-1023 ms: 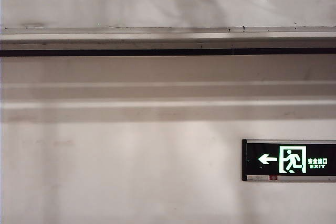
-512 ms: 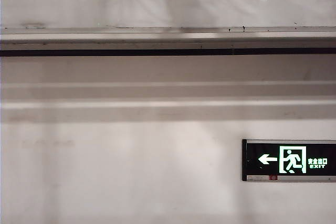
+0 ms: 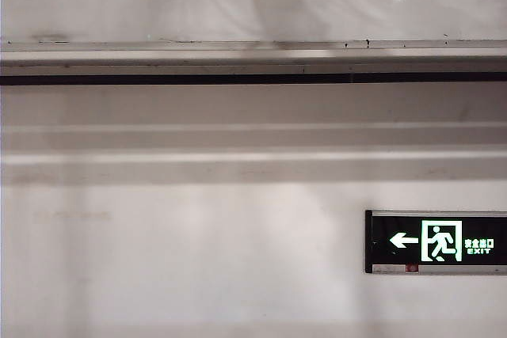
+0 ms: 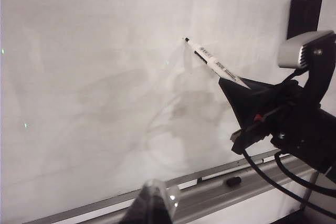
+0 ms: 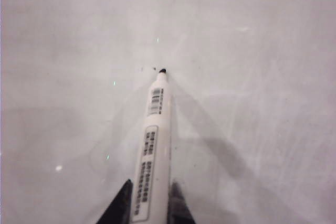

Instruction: Take a marker from the whiteboard tray, write "Hi!" on the whiteboard, and then put the marker back vertically into the whiteboard tray.

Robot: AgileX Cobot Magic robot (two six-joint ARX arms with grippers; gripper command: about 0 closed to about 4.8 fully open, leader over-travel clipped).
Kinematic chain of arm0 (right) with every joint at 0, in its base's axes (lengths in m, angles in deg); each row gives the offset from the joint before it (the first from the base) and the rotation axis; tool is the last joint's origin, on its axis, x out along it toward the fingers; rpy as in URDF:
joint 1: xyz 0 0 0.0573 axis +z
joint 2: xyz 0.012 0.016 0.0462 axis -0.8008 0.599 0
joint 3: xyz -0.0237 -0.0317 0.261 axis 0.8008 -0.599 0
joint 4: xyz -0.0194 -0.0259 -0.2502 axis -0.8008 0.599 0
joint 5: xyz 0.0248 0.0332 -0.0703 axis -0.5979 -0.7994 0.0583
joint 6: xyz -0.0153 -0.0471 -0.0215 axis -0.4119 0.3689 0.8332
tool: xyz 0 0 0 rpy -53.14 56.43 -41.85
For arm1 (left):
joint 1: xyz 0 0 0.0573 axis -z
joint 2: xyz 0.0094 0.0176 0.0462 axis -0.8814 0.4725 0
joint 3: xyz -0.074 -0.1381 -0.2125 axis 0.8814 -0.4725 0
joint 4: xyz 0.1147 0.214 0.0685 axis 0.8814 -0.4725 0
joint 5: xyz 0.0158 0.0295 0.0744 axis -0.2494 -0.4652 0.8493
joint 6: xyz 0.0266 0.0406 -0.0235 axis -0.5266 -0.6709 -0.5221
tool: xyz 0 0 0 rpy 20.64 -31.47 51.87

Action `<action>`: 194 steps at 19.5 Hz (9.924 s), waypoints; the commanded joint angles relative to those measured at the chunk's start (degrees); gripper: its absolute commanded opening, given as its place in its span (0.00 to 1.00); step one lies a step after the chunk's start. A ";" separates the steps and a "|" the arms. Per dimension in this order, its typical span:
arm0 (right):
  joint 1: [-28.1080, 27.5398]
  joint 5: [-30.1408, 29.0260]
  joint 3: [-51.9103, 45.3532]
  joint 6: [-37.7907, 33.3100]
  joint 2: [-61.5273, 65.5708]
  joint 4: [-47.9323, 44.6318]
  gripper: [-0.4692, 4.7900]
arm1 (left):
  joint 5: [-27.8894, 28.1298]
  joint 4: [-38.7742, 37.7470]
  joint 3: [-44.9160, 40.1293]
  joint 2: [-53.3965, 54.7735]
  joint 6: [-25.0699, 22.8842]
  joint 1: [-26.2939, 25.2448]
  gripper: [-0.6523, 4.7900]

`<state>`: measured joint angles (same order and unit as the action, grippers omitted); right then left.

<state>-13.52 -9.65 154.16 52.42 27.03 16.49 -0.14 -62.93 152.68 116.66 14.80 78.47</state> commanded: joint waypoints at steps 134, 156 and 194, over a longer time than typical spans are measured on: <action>-6.27 -5.44 0.22 -3.91 -8.44 26.60 0.08 | -0.26 0.55 0.15 -0.13 -0.44 0.02 0.11; -7.65 -4.35 0.15 -1.99 -6.93 26.14 0.08 | -0.66 0.57 0.15 -0.13 -0.44 0.02 0.11; -7.76 -5.07 0.13 -1.57 -6.23 17.99 0.08 | -0.66 0.42 0.15 -0.15 -0.39 0.02 0.11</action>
<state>-21.33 -15.29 154.08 50.84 20.86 35.27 -0.51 -63.10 152.68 116.64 14.80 78.49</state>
